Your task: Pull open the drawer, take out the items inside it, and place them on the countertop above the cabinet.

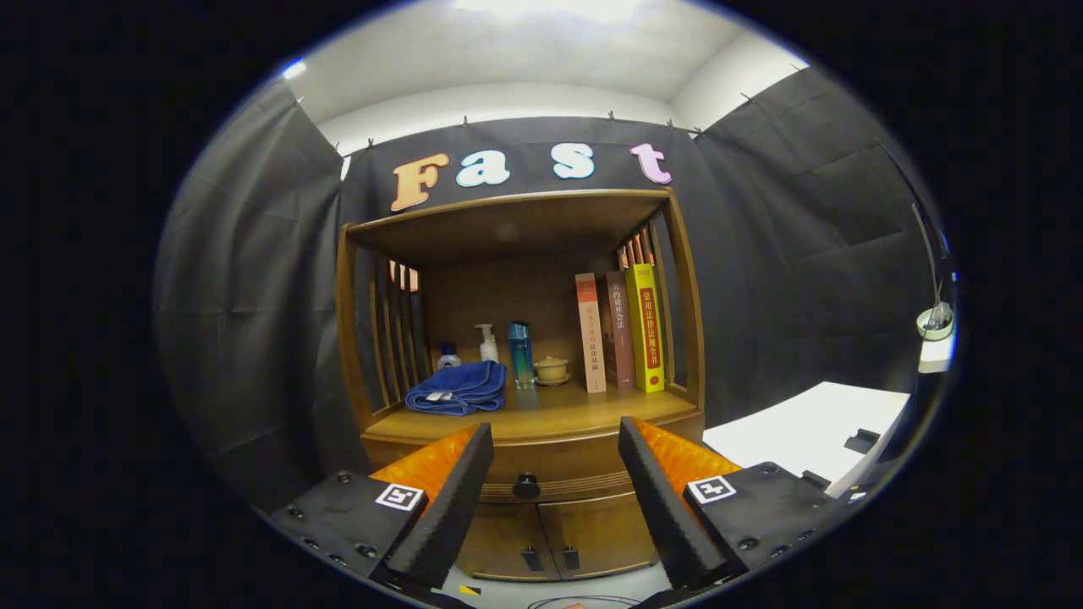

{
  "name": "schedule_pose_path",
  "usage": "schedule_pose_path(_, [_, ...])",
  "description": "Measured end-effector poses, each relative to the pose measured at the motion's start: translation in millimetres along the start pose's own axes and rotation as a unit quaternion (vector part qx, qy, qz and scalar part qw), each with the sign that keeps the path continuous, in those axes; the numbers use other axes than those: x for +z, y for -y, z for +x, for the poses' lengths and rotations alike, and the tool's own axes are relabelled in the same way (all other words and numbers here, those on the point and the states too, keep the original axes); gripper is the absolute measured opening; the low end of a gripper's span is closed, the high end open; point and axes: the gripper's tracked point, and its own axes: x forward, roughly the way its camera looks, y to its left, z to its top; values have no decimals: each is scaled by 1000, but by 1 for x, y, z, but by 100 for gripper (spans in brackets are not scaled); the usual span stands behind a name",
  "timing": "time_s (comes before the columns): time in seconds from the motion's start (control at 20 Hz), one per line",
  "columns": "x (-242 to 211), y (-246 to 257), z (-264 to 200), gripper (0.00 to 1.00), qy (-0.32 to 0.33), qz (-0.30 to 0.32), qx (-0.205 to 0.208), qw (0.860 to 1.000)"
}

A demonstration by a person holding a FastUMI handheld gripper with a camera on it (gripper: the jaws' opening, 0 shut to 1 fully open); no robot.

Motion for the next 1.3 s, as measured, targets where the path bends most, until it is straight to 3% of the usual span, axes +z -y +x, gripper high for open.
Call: schedule_pose_path(1.3, [-1, 2, -2, 98, 0, -1, 6, 1000])
